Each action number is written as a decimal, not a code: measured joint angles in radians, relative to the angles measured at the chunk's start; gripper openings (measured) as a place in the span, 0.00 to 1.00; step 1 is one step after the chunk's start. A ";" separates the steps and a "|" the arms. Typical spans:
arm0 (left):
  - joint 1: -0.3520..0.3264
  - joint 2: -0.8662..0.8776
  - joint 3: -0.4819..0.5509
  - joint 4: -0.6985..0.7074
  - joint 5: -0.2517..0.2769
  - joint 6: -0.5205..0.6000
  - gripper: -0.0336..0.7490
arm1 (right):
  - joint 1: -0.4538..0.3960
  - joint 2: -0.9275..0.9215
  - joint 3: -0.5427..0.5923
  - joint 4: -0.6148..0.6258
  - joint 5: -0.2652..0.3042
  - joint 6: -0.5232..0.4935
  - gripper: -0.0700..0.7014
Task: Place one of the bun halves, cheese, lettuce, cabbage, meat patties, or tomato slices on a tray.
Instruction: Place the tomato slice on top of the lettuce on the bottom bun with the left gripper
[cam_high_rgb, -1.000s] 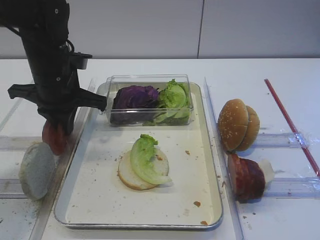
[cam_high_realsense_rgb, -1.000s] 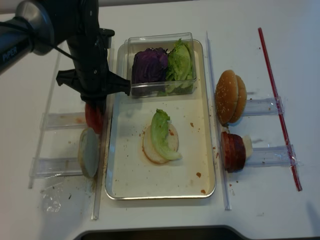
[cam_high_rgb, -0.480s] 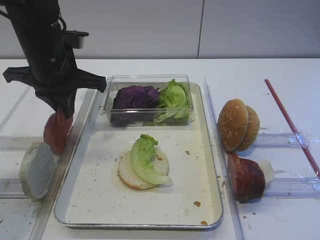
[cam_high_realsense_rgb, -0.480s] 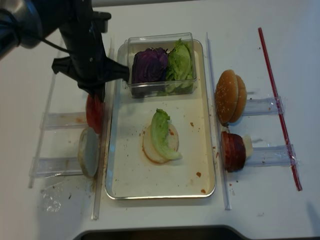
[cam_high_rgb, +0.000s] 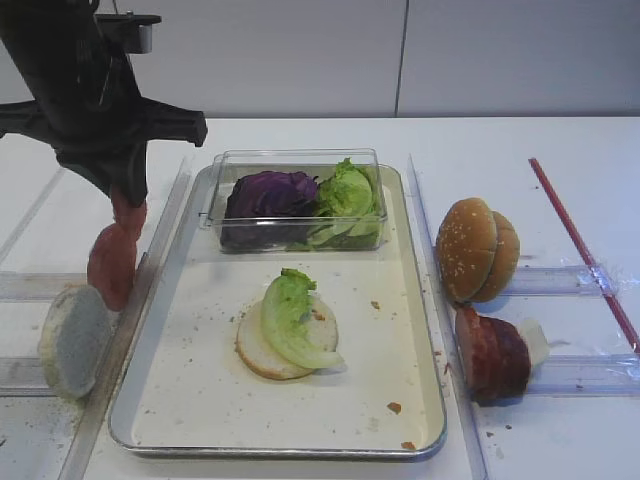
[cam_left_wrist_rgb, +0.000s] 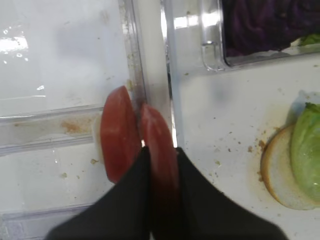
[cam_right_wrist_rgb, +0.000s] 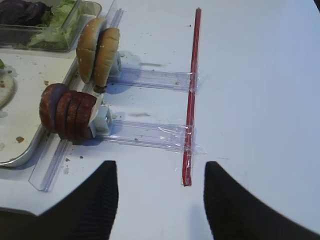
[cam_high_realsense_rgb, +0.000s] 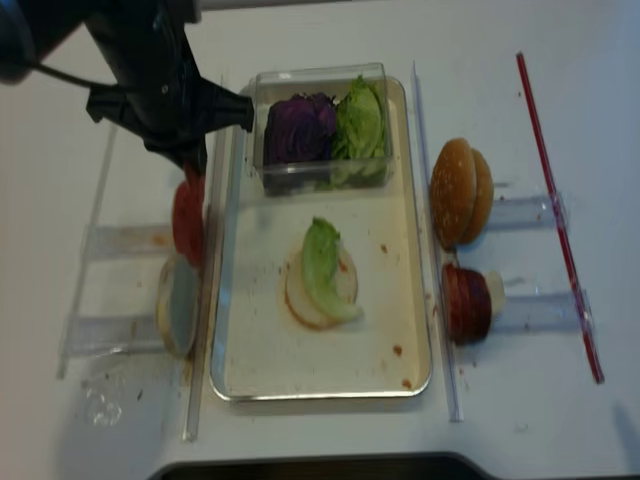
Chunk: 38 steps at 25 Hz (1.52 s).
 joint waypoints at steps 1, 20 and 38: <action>0.000 -0.003 0.000 -0.015 0.000 0.000 0.09 | 0.000 0.000 0.000 0.000 0.000 0.000 0.61; -0.011 -0.030 0.042 -0.321 0.002 0.178 0.09 | 0.000 0.000 0.000 0.000 0.000 0.000 0.61; -0.013 -0.027 0.279 -0.803 -0.027 0.813 0.09 | 0.000 0.000 0.000 0.000 0.000 -0.002 0.61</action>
